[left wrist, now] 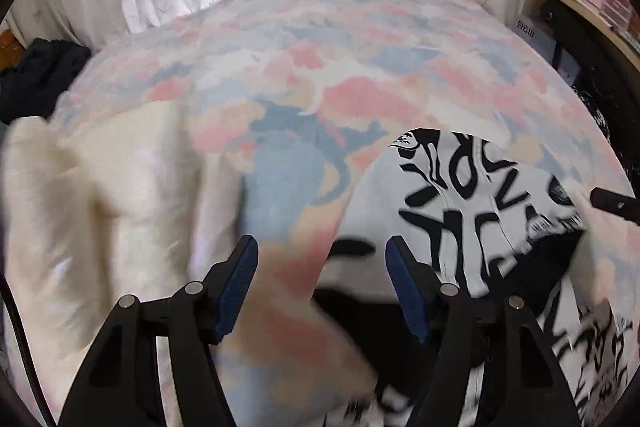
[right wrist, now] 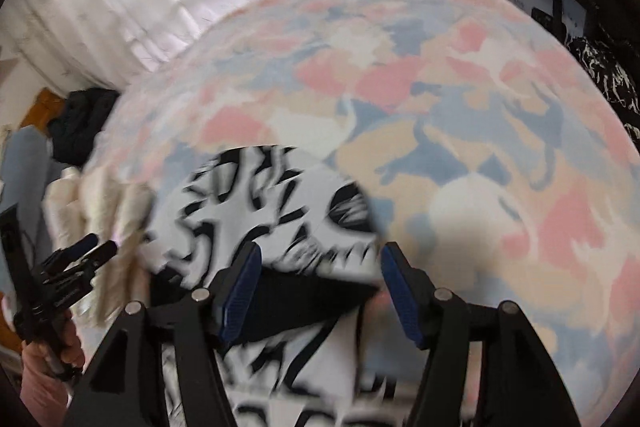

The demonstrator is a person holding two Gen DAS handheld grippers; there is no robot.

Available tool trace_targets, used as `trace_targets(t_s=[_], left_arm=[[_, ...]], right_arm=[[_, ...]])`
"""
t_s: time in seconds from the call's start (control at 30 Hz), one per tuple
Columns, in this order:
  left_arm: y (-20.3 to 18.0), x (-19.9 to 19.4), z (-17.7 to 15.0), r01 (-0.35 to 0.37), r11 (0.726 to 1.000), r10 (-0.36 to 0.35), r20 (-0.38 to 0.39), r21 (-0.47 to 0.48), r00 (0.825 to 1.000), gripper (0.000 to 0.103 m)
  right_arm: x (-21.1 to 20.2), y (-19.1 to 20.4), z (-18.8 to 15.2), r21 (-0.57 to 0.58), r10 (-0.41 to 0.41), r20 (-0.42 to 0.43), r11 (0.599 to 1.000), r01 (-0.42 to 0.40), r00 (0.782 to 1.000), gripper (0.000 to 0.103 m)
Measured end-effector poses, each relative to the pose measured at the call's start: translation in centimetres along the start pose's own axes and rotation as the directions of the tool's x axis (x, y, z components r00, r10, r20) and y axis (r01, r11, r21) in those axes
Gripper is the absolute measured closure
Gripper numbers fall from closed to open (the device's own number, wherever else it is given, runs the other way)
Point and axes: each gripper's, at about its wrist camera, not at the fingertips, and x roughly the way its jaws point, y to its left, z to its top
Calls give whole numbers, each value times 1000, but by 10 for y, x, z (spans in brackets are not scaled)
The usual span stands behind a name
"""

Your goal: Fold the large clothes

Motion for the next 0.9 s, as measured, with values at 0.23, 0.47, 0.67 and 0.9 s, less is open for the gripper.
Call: trace_targets(t_s=[0.23,0.47,0.67,0.9], left_arm=[[-10,82,5,23,1000,-21,-86,15,996,31],[-2,107,-1,114,993,-118,-98,-40,988,50],[-30,71,-14,109,984,-109,-7,138,994,99],[-14,-38,-54,115,984,-143,218,138,965,99]], right_arm=[[71,-26,18,46,45,-69,998,-41,997,41],[103,-32,14,18,97,-101,995,-96,990,71],[80,-14,5,-113,84,-29,990,-87,996,96],[-12,13,-32,-281,144,194,956,-86,970,98]])
